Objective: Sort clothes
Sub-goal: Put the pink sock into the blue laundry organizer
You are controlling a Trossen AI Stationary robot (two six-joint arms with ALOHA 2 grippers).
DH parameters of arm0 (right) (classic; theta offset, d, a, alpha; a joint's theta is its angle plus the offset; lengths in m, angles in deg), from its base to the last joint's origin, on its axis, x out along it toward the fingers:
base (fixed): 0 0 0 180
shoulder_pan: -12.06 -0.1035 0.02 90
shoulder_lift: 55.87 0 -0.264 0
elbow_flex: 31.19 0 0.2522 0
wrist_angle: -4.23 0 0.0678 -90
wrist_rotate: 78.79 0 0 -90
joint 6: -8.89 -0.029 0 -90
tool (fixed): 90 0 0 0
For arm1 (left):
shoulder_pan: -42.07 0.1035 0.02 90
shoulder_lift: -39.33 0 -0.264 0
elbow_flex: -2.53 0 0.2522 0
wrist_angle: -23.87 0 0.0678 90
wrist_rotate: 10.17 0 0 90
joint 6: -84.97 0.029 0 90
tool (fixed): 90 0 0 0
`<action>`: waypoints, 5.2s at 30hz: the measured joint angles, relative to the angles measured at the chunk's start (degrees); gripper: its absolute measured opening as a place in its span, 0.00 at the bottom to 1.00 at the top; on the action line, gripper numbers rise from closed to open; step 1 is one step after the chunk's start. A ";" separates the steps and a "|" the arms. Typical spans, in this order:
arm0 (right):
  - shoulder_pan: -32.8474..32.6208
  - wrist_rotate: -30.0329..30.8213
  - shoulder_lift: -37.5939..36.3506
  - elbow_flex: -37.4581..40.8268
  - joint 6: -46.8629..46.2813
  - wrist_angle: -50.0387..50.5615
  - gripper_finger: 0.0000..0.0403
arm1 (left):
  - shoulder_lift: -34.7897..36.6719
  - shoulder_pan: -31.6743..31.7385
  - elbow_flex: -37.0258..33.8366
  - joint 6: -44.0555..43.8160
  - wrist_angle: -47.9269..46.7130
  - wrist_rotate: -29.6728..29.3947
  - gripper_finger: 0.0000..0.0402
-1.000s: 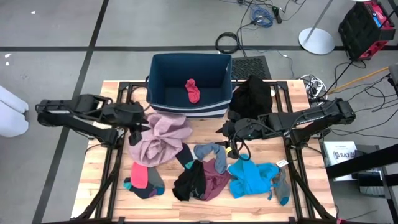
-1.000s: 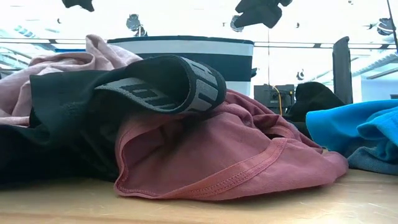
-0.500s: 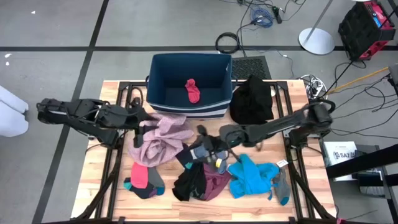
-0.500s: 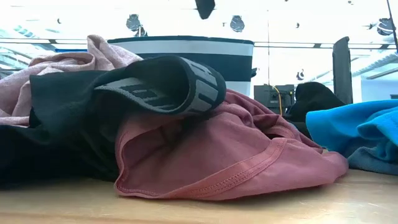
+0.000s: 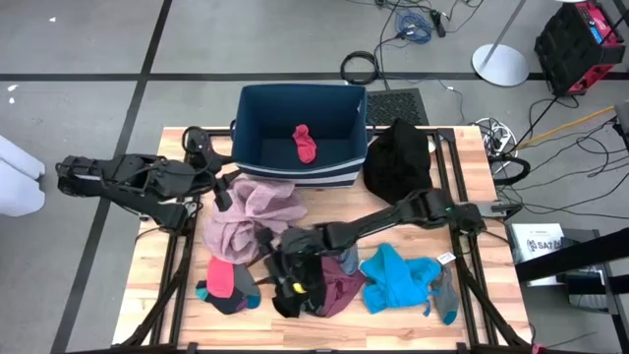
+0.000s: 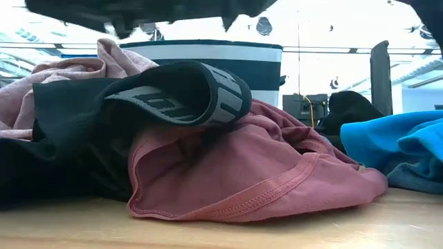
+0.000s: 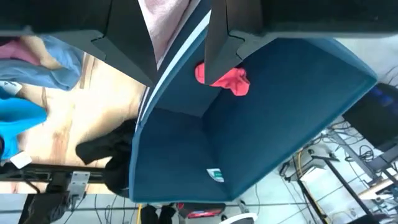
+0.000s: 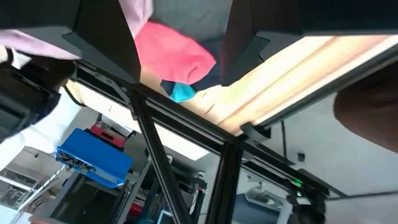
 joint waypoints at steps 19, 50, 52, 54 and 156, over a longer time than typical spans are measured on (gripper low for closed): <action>-0.02 0.32 27.57 -32.13 -4.43 7.10 0.52 | 3.06 -0.04 0.00 -1.97 -0.07 -0.27 0.36; 2.91 5.16 14.16 -32.17 0.92 50.44 0.52 | 1.35 -10.93 -0.27 -20.62 0.83 43.15 0.31; 3.52 5.02 12.58 -32.11 1.28 54.63 0.52 | 0.53 -13.22 -1.39 -25.97 -1.32 44.21 0.31; 4.13 4.96 10.60 -32.07 1.41 59.95 0.52 | -0.56 -15.63 -3.32 -31.67 -2.24 45.11 0.31; -19.86 49.65 -25.96 -24.15 -28.68 90.83 0.52 | -23.39 -31.99 -5.68 -7.62 12.71 -9.09 0.01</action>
